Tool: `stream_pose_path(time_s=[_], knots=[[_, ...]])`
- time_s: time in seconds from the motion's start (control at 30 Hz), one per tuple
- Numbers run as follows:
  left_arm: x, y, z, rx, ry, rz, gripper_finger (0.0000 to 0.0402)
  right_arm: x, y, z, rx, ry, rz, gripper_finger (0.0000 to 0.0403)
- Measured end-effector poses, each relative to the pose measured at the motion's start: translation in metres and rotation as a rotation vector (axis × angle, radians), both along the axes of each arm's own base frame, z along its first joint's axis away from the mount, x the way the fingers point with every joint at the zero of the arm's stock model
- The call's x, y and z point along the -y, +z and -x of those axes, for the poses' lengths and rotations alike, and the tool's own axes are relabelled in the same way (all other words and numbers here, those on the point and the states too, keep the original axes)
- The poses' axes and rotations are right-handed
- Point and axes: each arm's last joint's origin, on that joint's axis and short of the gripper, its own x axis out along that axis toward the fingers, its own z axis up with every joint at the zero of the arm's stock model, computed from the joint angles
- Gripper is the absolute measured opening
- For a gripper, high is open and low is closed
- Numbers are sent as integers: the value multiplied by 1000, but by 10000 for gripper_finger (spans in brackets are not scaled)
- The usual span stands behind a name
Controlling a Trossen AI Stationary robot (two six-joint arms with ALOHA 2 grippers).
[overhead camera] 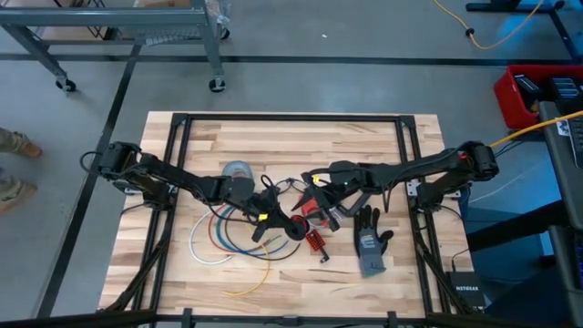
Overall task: Coil cords
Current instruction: Uncoil the red wire from the spool
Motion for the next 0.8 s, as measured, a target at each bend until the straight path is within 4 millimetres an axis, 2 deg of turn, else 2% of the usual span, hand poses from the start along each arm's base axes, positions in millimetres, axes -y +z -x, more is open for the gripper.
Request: stream_pose_path(time_s=[0.17,0.43,0.8], knots=[[0,1,0,15,-1,3,3,-2,-8,-7,3,38,-38,156],[0,1,0,13,-3,4,3,-2,-2,-10,7,41,-38,156],[0,-1,0,-17,2,-1,3,-3,-4,-9,-36,92,-57,156]])
